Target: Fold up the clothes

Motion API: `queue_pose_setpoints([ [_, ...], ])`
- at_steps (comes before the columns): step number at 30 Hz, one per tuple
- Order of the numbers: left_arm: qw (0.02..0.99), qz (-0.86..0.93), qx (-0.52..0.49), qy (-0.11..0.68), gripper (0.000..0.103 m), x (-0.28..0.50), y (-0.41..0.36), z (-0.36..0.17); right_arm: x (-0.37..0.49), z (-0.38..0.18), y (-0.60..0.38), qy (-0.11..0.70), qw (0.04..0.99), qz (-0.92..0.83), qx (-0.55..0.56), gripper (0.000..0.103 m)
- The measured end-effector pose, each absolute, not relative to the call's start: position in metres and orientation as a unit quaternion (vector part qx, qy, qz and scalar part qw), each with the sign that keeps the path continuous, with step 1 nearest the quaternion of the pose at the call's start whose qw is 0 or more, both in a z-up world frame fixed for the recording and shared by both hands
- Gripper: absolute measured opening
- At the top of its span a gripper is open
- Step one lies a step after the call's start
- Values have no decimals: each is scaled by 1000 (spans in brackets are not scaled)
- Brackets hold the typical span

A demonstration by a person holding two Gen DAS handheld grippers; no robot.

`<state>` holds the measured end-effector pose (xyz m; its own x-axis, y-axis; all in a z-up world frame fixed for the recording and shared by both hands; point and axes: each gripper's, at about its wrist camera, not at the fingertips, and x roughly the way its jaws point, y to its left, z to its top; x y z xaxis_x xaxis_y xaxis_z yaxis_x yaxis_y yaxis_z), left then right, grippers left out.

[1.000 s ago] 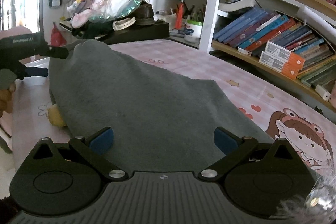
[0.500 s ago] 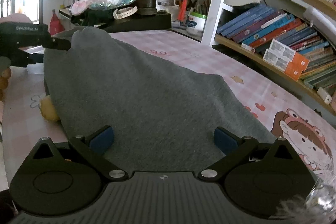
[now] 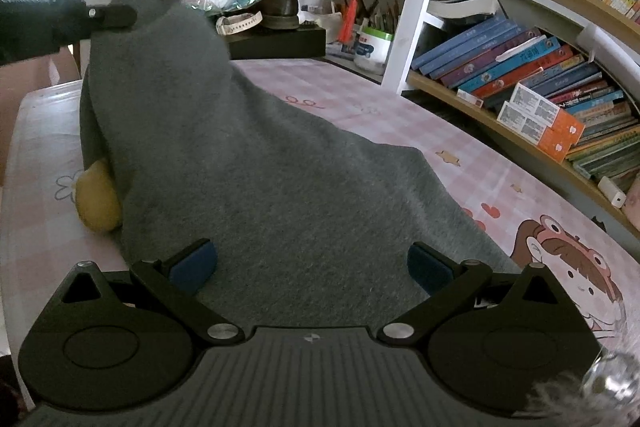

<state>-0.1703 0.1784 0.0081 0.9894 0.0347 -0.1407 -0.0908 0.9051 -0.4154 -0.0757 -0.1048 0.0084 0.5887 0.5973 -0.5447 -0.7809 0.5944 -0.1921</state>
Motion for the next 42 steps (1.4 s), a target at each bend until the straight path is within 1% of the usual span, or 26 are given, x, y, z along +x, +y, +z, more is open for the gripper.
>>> queue_pose_setpoints([
  [4, 949, 83, -281, 115, 15, -164, 200, -7, -75, 9, -105, 219, 865, 399, -209, 103],
  [6, 934, 84, -323, 131, 28, -165, 212, -16, -74, 9, -105, 220, 865, 399, -209, 103],
  [7, 927, 78, -341, 135, 32, -166, 218, -20, -74, 9, -105, 221, 865, 399, -208, 103],
  [8, 923, 72, -353, 138, 40, -166, 220, -21, -74, 9, -105, 221, 865, 400, -208, 103],
  [9, 918, 65, -364, 142, 46, -165, 223, -23, -74, 10, -105, 222, 865, 400, -207, 103],
  [11, 914, 66, -369, 154, 47, -163, 224, -26, -73, 10, -105, 223, 865, 400, -207, 103],
  [13, 912, 74, -369, 165, 53, -162, 224, -28, -73, 10, -105, 223, 864, 401, -206, 103],
  [14, 910, 77, -370, 170, 59, -161, 224, -29, -73, 10, -105, 223, 864, 401, -206, 103],
  [15, 909, 81, -370, 175, 61, -161, 224, -30, -73, 10, -105, 224, 864, 401, -206, 103],
  [16, 908, 85, -370, 179, 61, -161, 224, -31, -73, 10, -105, 224, 864, 401, -205, 103],
  [17, 906, 88, -370, 184, 64, -160, 224, -33, -72, 10, -105, 224, 864, 401, -205, 103],
  [20, 912, 94, -353, 187, 64, -160, 221, -32, -72, 10, -105, 224, 864, 401, -205, 103],
  [23, 916, 100, -342, 185, 62, -157, 216, -31, -72, 10, -105, 224, 864, 401, -205, 103],
  [24, 916, 100, -343, 183, 60, -156, 216, -31, -73, 10, -105, 223, 864, 401, -206, 103],
  [28, 912, 97, -358, 175, 59, -153, 217, -33, -73, 9, -105, 223, 864, 401, -206, 103],
  [29, 912, 98, -359, 175, 56, -151, 217, -33, -73, 9, -105, 223, 864, 401, -206, 103],
  [30, 911, 102, -360, 174, 48, -151, 217, -34, -73, 9, -105, 223, 864, 401, -206, 103],
  [31, 910, 105, -363, 172, 44, -151, 218, -36, -72, 9, -105, 223, 864, 401, -206, 103],
  [33, 905, 113, -375, 165, 26, -152, 221, -40, -72, 9, -105, 223, 864, 401, -206, 103],
  [35, 896, 113, -401, 153, 19, -156, 227, -44, -72, 9, -105, 223, 864, 401, -205, 103],
  [36, 890, 110, -418, 145, 16, -158, 230, -47, -72, 9, -105, 223, 864, 401, -205, 103],
  [38, 889, 103, -426, 132, 12, -162, 230, -45, -71, 9, -106, 224, 864, 403, -202, 103],
  [42, 911, 84, -392, 101, 11, -167, 218, -25, -71, 13, -113, 215, 870, 405, -180, 103],
])
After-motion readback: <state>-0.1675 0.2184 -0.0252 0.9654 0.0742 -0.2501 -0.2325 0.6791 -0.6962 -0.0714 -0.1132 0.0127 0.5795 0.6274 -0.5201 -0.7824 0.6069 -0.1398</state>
